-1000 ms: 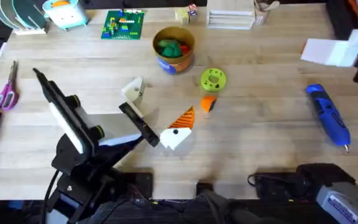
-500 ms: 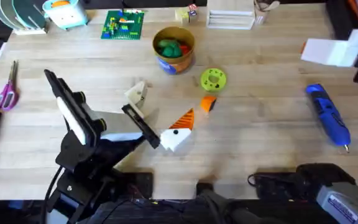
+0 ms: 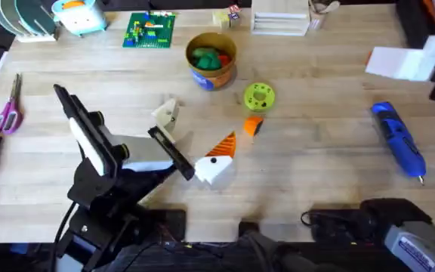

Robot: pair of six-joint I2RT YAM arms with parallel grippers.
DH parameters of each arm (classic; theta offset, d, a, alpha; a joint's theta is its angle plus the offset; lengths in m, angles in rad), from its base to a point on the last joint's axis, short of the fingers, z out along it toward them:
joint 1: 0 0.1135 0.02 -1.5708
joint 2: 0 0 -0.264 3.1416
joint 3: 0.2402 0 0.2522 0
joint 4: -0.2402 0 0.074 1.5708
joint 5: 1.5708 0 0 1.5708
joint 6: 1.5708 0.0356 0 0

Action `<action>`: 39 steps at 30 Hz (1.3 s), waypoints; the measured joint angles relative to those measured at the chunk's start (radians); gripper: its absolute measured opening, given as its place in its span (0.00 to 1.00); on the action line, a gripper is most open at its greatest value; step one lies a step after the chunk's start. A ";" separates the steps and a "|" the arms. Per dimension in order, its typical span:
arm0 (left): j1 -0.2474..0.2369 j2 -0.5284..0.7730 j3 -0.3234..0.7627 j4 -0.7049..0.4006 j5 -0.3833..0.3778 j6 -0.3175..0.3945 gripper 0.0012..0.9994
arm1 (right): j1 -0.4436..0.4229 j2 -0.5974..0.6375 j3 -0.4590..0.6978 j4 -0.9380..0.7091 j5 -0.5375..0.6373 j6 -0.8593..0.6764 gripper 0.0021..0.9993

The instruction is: Pick up the gripper from the table and insert it into the empty holder that is missing its gripper. Then pick up a screw, insert it into the mounting hole, and use the screwdriver to tighten it. Finally, clean up the table by picking up the vegetable and placing it into the bucket.

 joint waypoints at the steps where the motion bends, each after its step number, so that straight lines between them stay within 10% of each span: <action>1: 0.000 0.000 0.000 0.000 0.000 0.000 0.99 | 0.000 0.000 0.000 0.000 0.000 0.000 0.99; 21: 0.000 0.000 0.000 0.000 0.000 0.000 0.99 | 0.023 0.023 0.005 0.025 -0.100 0.016 0.99; 31: 0.000 0.000 0.000 0.000 0.000 0.000 0.99 | 0.386 0.314 0.007 -0.019 -0.049 -0.070 0.99; 39: 0.000 0.000 0.000 0.000 0.000 0.000 0.99 | 0.519 0.493 0.007 0.039 -0.044 -0.105 0.99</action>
